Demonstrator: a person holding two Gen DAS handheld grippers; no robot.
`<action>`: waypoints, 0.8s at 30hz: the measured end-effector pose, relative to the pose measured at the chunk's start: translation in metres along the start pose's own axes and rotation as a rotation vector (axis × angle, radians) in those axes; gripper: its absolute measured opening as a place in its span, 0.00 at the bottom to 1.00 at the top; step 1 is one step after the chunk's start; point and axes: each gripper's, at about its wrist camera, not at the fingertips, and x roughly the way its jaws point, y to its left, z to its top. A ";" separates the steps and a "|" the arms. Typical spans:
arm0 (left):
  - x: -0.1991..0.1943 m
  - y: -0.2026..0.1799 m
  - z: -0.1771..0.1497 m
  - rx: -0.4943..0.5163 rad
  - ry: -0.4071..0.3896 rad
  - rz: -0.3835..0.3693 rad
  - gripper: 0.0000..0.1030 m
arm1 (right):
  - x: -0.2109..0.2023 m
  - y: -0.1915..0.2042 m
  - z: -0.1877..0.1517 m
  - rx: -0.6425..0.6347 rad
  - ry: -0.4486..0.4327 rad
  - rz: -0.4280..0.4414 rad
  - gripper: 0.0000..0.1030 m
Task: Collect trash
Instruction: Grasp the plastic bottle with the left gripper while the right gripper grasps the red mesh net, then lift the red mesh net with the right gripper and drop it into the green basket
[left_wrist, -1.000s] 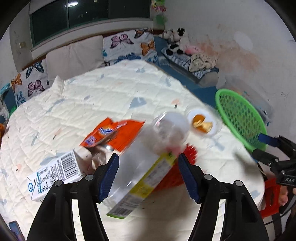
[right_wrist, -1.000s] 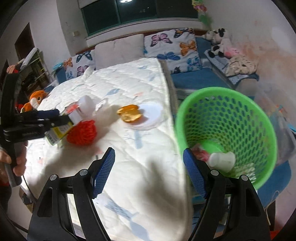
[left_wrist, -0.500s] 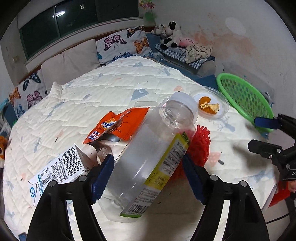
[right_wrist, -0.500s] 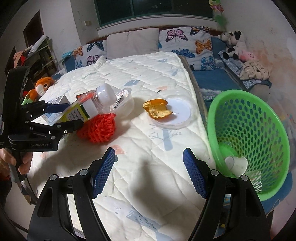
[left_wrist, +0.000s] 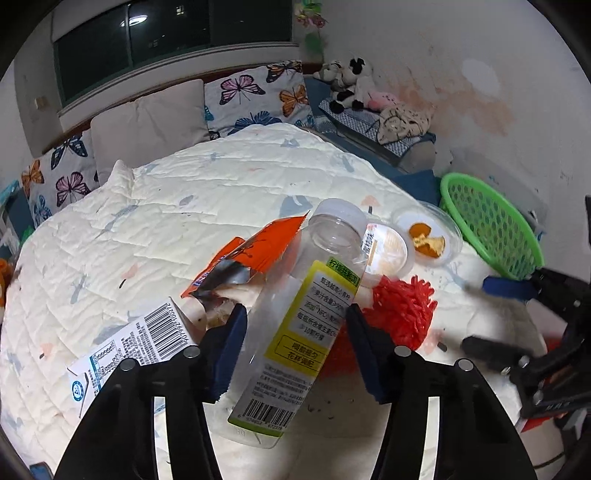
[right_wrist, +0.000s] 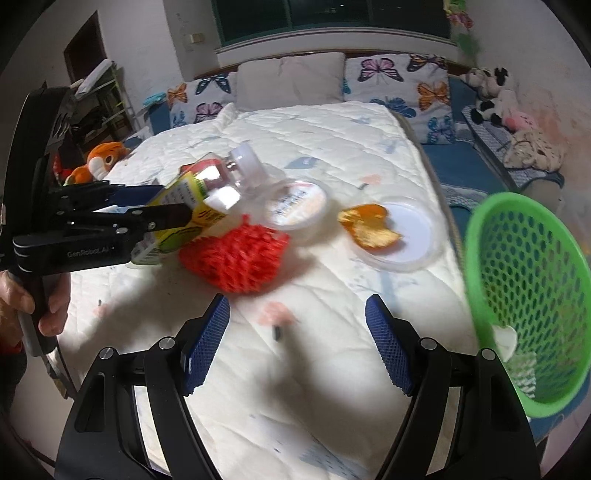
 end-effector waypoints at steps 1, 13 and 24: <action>0.000 0.001 0.000 -0.006 0.000 -0.007 0.51 | 0.004 0.002 0.002 -0.002 0.001 0.010 0.74; 0.002 0.004 0.000 -0.009 0.007 -0.031 0.52 | 0.048 0.020 0.015 0.048 0.040 0.128 0.50; 0.010 -0.016 -0.003 0.087 0.023 0.018 0.59 | 0.010 -0.003 0.005 0.056 -0.012 0.079 0.41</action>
